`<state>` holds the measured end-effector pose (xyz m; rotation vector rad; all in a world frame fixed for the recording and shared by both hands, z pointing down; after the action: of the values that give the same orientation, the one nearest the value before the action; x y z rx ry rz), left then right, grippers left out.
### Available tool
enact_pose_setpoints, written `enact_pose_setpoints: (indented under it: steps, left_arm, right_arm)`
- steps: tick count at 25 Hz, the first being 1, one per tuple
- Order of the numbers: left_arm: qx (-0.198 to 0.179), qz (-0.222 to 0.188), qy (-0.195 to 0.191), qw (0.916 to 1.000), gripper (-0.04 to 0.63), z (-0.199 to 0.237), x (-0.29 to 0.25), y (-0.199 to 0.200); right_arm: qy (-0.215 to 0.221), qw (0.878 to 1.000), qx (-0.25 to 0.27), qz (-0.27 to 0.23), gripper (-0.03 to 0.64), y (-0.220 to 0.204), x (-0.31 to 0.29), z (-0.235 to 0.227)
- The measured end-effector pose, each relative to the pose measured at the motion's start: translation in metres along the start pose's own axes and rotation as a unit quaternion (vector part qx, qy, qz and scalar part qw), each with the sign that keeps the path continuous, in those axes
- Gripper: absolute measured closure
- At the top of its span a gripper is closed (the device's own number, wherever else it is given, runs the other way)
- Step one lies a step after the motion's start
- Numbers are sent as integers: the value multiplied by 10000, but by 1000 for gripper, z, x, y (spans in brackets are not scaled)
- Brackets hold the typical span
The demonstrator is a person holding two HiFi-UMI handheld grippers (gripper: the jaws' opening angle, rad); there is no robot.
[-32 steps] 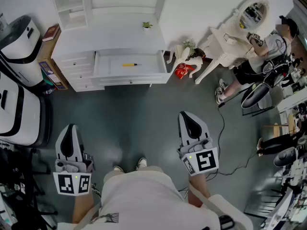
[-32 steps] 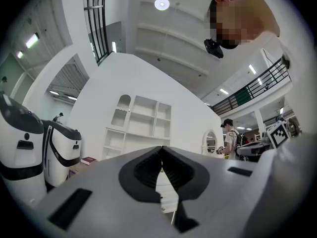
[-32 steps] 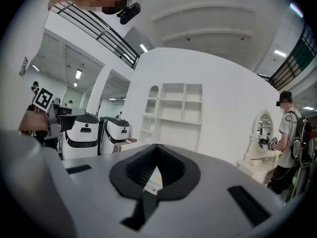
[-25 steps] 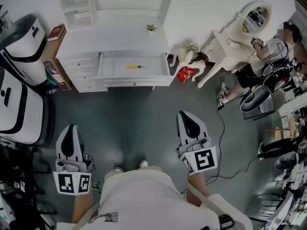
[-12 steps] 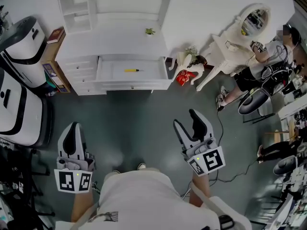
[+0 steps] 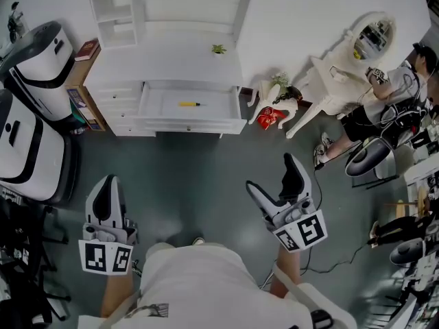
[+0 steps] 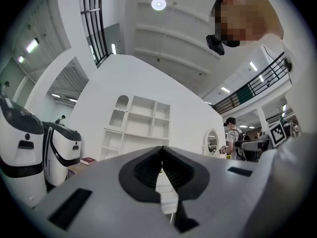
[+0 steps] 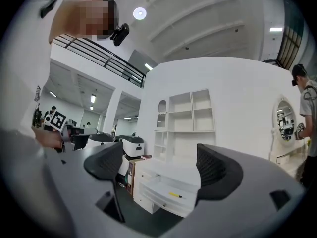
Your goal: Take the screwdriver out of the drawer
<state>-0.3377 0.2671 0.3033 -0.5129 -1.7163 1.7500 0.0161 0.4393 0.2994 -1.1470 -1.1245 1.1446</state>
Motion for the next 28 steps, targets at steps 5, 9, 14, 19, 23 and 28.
enact_pose_setpoints:
  steps: [5,9,14,19,23,28]
  left_arm:
    - [-25,137,106,9998,580,-20,5,-10]
    - [-69,219,185,9996,580,-25,5,-12]
    - [-121,251,148,9995,580,-32,-8,-12]
    - [-70,397,116,9991,580,-23,-20,-25]
    - [82,471,42,9988,580,-8,-43,-43]
    - [331,501,-195,9980,580,15,-104,-66]
  right_arm:
    - [-25,10000,3,78,166,-14,4,-14]
    - [59,9999,13,146,166,-21,2,-16]
    - [157,9996,-13,231,166,-28,-4,-20]
    - [198,9991,-21,382,167,-41,-20,-19]
    - [210,9983,8,541,167,-50,-41,-20]
    - [135,9967,94,800,167,-58,-86,-36]
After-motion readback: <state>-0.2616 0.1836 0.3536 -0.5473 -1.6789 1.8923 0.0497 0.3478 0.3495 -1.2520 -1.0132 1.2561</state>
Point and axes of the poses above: the fingertips, and each gripper's own axes: x backward along the fingers, z to its left, y out of its top, the point moved 9 cm from there along x, backward along the fingers, and after that the axes turned 3 degrees about z, right-handed, at the moved point
